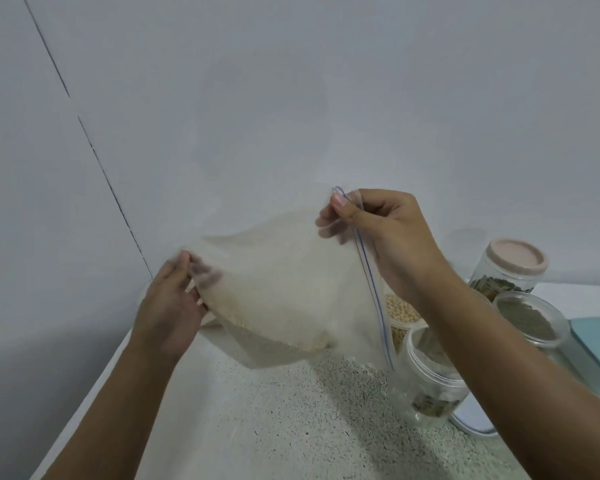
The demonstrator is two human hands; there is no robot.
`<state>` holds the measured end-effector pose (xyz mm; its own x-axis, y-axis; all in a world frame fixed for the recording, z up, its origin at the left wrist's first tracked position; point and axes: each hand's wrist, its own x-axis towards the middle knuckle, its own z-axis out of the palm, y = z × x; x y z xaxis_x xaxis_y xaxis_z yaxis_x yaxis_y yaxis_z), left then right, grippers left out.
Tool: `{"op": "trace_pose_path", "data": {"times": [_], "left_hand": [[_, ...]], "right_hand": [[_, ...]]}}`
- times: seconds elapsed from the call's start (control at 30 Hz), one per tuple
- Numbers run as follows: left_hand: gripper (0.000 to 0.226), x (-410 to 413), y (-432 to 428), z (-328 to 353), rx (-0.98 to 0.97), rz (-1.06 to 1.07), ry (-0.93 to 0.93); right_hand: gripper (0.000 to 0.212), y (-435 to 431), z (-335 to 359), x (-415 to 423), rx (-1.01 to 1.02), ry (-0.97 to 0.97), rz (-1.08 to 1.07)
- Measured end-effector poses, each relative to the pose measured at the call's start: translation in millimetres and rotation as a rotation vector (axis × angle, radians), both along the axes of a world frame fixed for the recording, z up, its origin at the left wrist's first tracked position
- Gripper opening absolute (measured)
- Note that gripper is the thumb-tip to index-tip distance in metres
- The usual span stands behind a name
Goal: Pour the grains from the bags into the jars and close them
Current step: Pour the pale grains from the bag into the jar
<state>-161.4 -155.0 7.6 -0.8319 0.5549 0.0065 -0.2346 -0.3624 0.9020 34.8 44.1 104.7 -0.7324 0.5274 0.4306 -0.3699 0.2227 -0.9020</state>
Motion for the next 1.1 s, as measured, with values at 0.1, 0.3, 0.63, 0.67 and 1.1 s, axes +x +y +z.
{"op": "trace_pose_path", "data": {"times": [0.1,0.3,0.63,0.67,1.1], "left_hand": [[0.028,-7,4,23,0.03,0.024,0.024],[0.037,-13,26,75,0.14,0.058,0.038],[0.042,-14,45,132,0.166,-0.005,0.086],[0.041,-13,48,135,0.155,-0.01,0.092],[0.042,1,73,168,0.076,-0.124,0.177]], "right_hand": [[0.023,2,10,1,-0.039,0.035,0.002],[0.023,10,34,9,-0.1,0.08,-0.02],[0.023,18,77,27,-0.068,0.145,-0.027],[0.023,19,79,28,-0.071,0.15,-0.035],[0.023,27,88,60,-0.127,0.232,-0.095]]}}
